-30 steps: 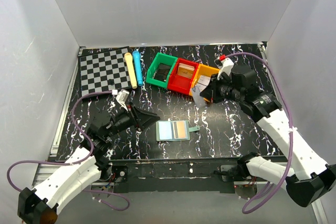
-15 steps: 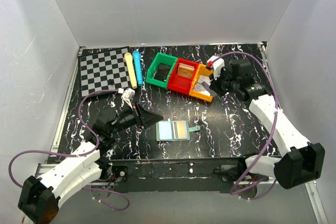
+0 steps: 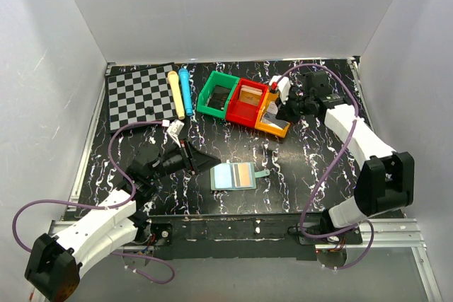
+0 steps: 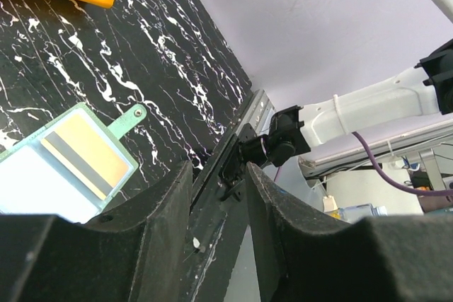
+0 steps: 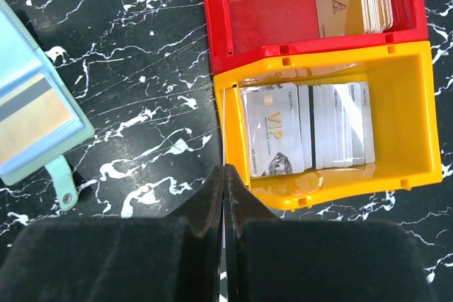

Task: Take the credit cards out of the card holder
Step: Place the credit card in the storage box.

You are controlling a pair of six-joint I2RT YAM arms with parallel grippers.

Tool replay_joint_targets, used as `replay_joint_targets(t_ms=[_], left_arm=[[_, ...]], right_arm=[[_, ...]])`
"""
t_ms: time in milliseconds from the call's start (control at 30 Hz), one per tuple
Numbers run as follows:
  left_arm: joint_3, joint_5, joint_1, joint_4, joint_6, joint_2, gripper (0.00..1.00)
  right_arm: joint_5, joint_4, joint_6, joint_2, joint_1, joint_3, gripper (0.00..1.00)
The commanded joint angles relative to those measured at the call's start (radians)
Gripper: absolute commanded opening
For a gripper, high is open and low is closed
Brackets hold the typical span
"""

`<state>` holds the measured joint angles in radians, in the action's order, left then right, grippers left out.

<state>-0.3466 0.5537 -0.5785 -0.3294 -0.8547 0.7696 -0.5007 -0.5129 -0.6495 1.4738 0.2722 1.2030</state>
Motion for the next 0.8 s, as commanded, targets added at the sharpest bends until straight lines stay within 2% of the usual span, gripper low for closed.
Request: replay_joint_targets(t_ms=[0,467,767], left_arm=[[0.0,-0.005,0.003,0.023,0.025,-0.001,0.36],[0.035,0.003,0.003,0.024,0.026,0.013,0.36],[0.028,0.017,0.003,0.003,0.029,0.079,0.36]], right_arm=[[-0.03,0.037,-0.056,0.054,-0.01,0.061,0.01],[0.01,-0.061,-0.082,0.246,-0.05,0.233,0.01],[0.027,-0.072,-0.102,0.299,-0.05,0.222,0.01]])
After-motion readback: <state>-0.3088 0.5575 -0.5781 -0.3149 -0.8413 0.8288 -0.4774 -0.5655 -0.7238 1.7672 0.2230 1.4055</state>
